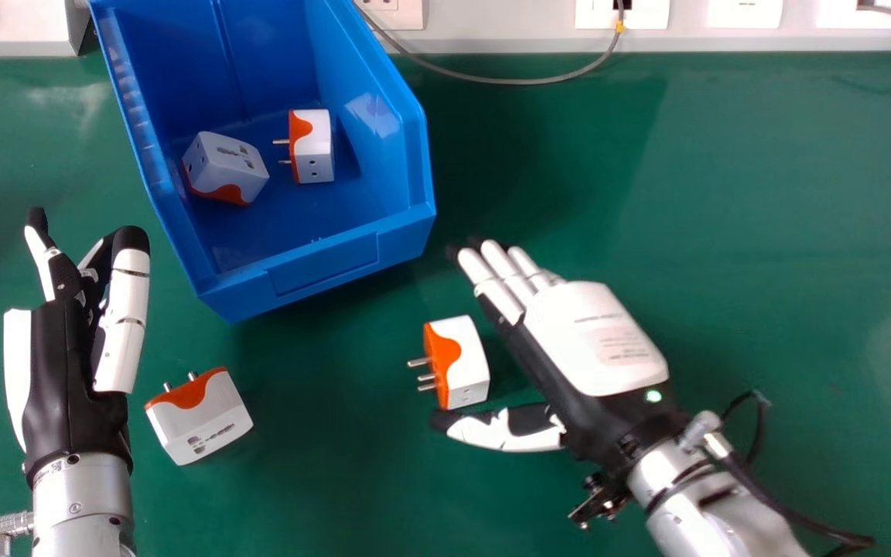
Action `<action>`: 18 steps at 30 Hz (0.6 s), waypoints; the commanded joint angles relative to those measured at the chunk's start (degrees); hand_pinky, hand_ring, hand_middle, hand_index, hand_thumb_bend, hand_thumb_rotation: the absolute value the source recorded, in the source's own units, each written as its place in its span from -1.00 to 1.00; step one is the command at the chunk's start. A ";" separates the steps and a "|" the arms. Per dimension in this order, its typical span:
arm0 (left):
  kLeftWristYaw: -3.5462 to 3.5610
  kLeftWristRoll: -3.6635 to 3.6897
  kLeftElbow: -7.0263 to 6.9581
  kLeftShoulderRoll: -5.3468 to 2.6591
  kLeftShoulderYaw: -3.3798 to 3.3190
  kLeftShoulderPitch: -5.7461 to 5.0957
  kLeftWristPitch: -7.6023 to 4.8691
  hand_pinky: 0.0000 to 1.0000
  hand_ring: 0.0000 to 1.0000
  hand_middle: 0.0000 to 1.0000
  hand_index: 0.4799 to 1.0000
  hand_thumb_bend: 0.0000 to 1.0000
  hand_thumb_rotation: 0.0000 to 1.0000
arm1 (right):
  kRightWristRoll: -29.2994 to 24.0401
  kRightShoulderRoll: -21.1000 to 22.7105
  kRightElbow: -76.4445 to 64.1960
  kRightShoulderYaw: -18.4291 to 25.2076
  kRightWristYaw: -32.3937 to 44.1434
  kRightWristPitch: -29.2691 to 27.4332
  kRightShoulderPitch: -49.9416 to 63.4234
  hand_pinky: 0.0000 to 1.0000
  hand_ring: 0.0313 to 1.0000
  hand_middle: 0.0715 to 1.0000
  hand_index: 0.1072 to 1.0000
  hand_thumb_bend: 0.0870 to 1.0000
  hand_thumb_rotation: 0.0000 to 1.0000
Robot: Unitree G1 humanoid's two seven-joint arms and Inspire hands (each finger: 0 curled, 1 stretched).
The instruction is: Pick all objects and put in blue box
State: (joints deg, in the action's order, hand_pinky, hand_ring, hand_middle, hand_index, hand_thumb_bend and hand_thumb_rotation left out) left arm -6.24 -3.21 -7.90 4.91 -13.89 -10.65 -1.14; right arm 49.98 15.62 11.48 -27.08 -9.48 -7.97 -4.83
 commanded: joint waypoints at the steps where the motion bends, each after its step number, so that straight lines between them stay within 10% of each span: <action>1: -0.09 0.22 -0.13 0.35 -0.17 0.77 -1.62 0.71 0.82 0.75 0.59 -0.05 0.65 | -0.09 -1.30 1.25 -0.42 0.31 0.90 -3.01 0.74 0.91 0.98 0.91 -0.35 0.06; 18: -0.16 0.12 -2.14 0.31 0.05 -0.08 -0.58 0.71 0.82 0.75 0.60 -0.06 0.65 | 0.48 1.76 12.15 -5.65 8.20 -1.18 -15.32 0.68 0.85 0.90 0.85 -0.32 0.08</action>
State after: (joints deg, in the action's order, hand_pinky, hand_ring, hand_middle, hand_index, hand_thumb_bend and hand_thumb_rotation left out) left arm -6.28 -3.11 -8.54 5.01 -13.81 -10.80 -1.40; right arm 50.46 16.60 23.39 -32.47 -2.07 -8.27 -17.97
